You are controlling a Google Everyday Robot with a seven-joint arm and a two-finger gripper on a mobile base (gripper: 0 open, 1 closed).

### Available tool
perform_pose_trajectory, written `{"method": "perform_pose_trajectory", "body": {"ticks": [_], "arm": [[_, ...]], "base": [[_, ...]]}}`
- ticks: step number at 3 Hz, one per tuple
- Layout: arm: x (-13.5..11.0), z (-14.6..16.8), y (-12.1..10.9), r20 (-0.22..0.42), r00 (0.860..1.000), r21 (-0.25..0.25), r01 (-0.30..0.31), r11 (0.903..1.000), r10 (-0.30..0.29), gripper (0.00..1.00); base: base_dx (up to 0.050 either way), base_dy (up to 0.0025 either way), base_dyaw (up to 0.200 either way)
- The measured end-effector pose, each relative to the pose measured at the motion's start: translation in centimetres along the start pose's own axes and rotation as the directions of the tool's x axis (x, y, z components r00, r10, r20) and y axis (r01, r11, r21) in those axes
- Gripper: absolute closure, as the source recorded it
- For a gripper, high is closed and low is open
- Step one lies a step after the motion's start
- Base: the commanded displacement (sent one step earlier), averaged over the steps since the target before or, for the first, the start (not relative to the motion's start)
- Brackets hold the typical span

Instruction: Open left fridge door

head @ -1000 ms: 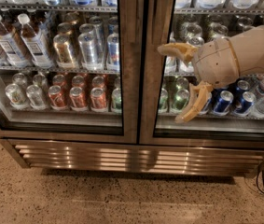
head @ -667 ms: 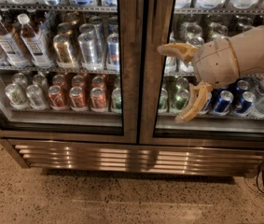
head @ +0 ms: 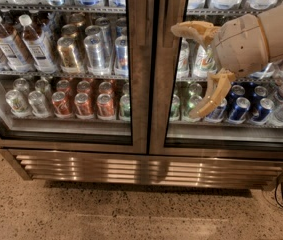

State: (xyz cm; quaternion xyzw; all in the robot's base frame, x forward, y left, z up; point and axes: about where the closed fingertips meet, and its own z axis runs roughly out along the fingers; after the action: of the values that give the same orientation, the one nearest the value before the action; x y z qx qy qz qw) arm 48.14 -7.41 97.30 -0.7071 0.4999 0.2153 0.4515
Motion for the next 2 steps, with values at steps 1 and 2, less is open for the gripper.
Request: {"method": "perform_pose_trajectory", "body": {"ticks": [1, 2], "arm": [[0.0, 0.0, 0.0, 0.0, 1.0, 0.0, 0.0, 1.0, 0.0, 0.0], [-0.1, 0.41, -0.19, 0.083, 0.997, -0.028, -0.008, 0.9996, 0.01, 0.0]], "base": [[0.0, 0.0, 0.0], [0.0, 0.0, 0.0]]}}
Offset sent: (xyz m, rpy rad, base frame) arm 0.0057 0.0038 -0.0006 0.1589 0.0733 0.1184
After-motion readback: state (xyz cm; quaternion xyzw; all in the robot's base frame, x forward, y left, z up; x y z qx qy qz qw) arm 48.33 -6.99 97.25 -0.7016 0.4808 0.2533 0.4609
